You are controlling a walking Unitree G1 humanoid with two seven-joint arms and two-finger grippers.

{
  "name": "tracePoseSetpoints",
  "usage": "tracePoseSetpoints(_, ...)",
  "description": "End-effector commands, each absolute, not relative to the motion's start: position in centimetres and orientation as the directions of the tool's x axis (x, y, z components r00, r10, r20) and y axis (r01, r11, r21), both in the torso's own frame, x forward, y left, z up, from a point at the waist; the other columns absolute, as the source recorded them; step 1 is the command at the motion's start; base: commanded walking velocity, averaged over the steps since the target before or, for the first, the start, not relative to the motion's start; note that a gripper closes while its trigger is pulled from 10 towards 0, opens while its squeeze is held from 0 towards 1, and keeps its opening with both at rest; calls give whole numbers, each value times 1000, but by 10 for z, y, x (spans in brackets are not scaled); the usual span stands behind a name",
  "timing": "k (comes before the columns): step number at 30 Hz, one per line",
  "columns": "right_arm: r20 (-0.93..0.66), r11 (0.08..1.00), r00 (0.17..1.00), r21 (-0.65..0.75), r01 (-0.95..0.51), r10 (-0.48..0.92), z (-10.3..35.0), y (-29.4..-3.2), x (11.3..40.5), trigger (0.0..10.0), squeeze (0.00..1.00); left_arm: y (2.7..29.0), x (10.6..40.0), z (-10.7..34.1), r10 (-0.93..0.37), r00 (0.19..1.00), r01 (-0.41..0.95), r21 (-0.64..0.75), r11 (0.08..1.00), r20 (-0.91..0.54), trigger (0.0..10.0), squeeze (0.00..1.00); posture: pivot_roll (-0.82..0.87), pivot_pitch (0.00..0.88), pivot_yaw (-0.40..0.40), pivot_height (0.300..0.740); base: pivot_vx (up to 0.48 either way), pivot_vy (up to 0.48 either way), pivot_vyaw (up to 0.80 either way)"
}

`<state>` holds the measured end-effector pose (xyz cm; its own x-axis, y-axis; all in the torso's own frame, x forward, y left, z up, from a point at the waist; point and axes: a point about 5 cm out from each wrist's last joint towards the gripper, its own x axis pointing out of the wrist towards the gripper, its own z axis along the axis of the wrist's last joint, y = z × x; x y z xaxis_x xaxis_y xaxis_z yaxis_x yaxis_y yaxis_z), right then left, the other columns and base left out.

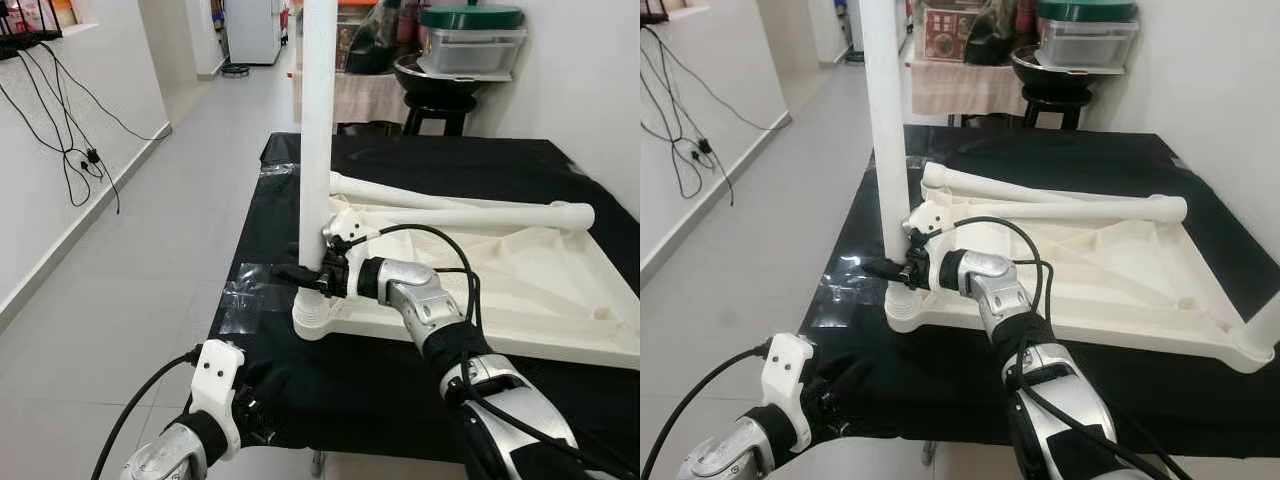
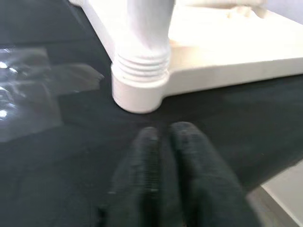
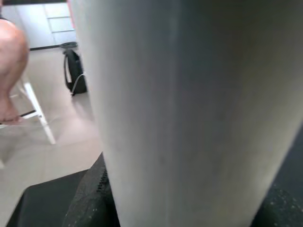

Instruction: Building children table

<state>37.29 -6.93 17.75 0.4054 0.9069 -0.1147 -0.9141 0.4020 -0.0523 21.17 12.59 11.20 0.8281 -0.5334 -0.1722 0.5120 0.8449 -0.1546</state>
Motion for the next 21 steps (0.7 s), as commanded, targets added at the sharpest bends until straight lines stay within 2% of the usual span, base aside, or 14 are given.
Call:
tracePoseSetpoints(1,-151,348,351,-51,-936,924,177,-67,373,0,0,125,210,105,-510,840,488,-153,859,-186,0,0,154,0,-73,740,0,0,0)
tracePoseSetpoints(9,-165,490,490,-45,-871,856,162,-106,375,0,0,118,212,100,-523,834,508,-129,852,-176,0,0,109,0,-51,740,0,0,0)
tracePoseSetpoints(10,-174,534,535,-57,-843,827,157,-116,375,0,0,117,212,99,-526,833,510,-127,851,-173,0,0,96,0,-47,740,0,0,0)
tracePoseSetpoints(12,-174,534,535,-57,-843,827,157,-116,375,0,0,117,212,99,-526,833,510,-127,851,-173,0,0,96,0,-47,740,0,0,0)
tracePoseSetpoints(13,-199,634,633,-66,-771,748,150,-128,374,0,0,115,212,100,-532,831,518,-122,846,-163,0,0,86,0,-55,740,0,0,0)
tracePoseSetpoints(14,-199,634,633,-66,-771,748,150,-128,374,0,0,115,212,100,-532,831,518,-122,846,-163,0,0,86,0,-55,740,0,0,0)
tracePoseSetpoints(15,-164,887,879,-43,-460,447,143,-139,374,0,0,113,211,101,-541,828,529,-114,841,-150,0,0,72,0,-56,740,0,0,0)
tracePoseSetpoints(16,-187,948,930,24,-317,315,121,-123,346,0,0,113,212,105,-543,831,530,-119,839,-125,8118,0,58,0,-26,740,0,0,0)
tracePoseSetpoints(18,-187,948,930,24,-317,315,121,-123,346,0,0,113,212,105,-543,831,530,-119,839,-125,8118,0,58,0,-26,740,0,0,0)
tracePoseSetpoints(19,-209,973,951,81,-214,227,111,-115,323,0,0,113,213,107,-541,834,529,-123,839,-105,8118,0,58,0,-26,740,0,0,0)
tracePoseSetpoints(20,-209,973,951,81,-214,227,111,-115,323,0,0,113,213,107,-541,834,529,-123,839,-105,8118,0,58,0,-26,740,0,0,0)
tracePoseSetpoints(21,-224,976,950,76,-203,215,103,-109,315,0,0,111,215,111,-545,836,535,-121,836,-69,10000,0,24,0,-4,740,0,0,0)
